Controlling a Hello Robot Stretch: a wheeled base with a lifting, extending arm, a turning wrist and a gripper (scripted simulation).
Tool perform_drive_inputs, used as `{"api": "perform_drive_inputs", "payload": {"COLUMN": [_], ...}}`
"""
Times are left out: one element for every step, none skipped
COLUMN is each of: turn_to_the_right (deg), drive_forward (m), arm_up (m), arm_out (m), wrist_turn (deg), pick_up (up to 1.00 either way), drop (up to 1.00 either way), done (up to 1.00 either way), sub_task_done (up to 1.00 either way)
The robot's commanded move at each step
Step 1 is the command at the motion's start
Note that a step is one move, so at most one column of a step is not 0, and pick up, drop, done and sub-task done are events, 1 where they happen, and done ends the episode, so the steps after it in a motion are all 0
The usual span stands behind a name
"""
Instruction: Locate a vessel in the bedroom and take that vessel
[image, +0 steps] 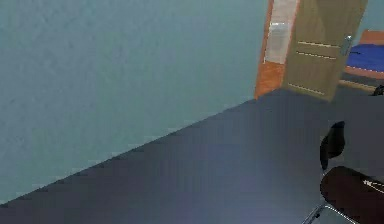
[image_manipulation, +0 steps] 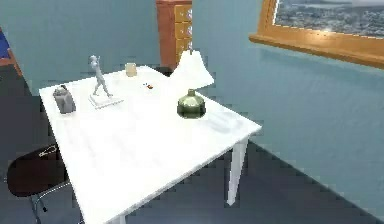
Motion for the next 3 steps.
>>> {"api": "perform_drive_inputs", "payload": {"turn_to_the_right": [0.0, 45.0, 45.0], "drive_forward": [0.8, 0.0, 0.0], "arm_up": [0.0, 0.0, 0.0], "arm_out": [0.0, 0.0, 0.0], "wrist_turn": [0.0, 0.0, 0.0], "pick_up": [0.0, 0.0, 0.0], "drop": [0.0, 0.0, 0.0], "done": [0.0, 0.0, 0.0], "sub_task_done": [0.0, 0.0, 0.0]}}
